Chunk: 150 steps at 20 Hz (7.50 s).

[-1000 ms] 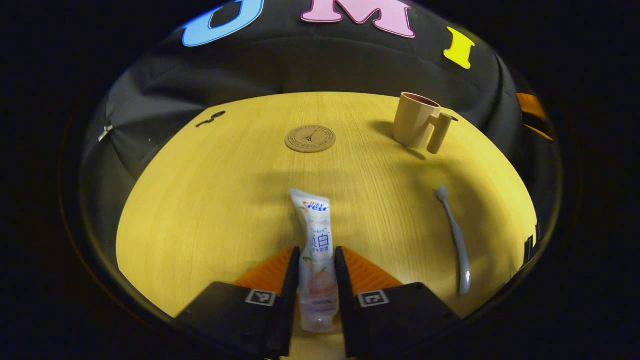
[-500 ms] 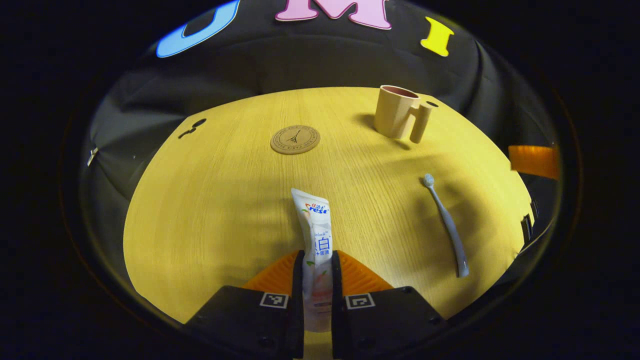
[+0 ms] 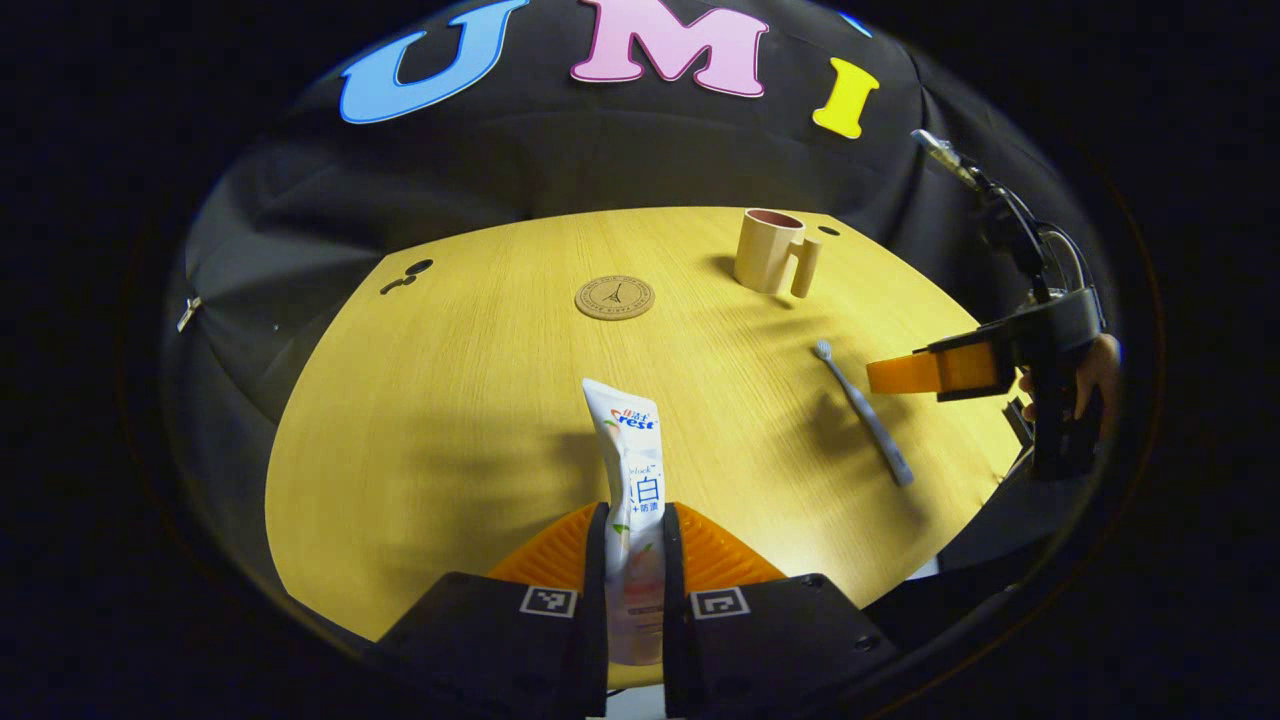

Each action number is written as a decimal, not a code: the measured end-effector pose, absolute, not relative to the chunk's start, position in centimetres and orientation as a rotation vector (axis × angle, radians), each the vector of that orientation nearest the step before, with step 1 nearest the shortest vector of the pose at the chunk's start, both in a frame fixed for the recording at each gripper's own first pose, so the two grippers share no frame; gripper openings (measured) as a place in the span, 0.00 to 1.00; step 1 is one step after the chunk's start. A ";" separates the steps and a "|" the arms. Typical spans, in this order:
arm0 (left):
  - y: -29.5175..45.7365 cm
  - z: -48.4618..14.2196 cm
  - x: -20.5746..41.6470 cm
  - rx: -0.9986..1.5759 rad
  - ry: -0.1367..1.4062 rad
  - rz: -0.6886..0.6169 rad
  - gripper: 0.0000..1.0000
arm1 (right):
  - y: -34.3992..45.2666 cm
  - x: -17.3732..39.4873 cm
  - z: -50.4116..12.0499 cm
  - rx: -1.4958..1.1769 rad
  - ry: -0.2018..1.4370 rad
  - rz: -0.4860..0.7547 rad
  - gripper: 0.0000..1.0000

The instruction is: Put the toothbrush and toothpaste on the desktop into the cup, then pick up the cup and place it on the coaster on the desktop.

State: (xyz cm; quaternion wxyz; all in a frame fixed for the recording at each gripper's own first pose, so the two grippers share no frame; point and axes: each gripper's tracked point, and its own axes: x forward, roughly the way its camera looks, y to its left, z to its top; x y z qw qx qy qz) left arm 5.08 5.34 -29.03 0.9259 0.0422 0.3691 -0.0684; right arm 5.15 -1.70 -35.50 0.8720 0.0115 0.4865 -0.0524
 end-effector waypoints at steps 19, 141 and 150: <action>7.7 -30.7 0.8 0.079 0.762 -0.225 0.31 | 0.3 4.0 -39.5 0.057 1.164 -0.271 0.27; -3.8 -24.1 17.6 -0.173 0.347 -0.028 0.98 | -5.1 26.4 -25.7 0.251 0.593 0.123 0.98; 3.2 -22.6 12.3 -0.177 0.414 0.089 0.98 | -2.9 24.0 -29.8 0.251 0.968 0.063 0.98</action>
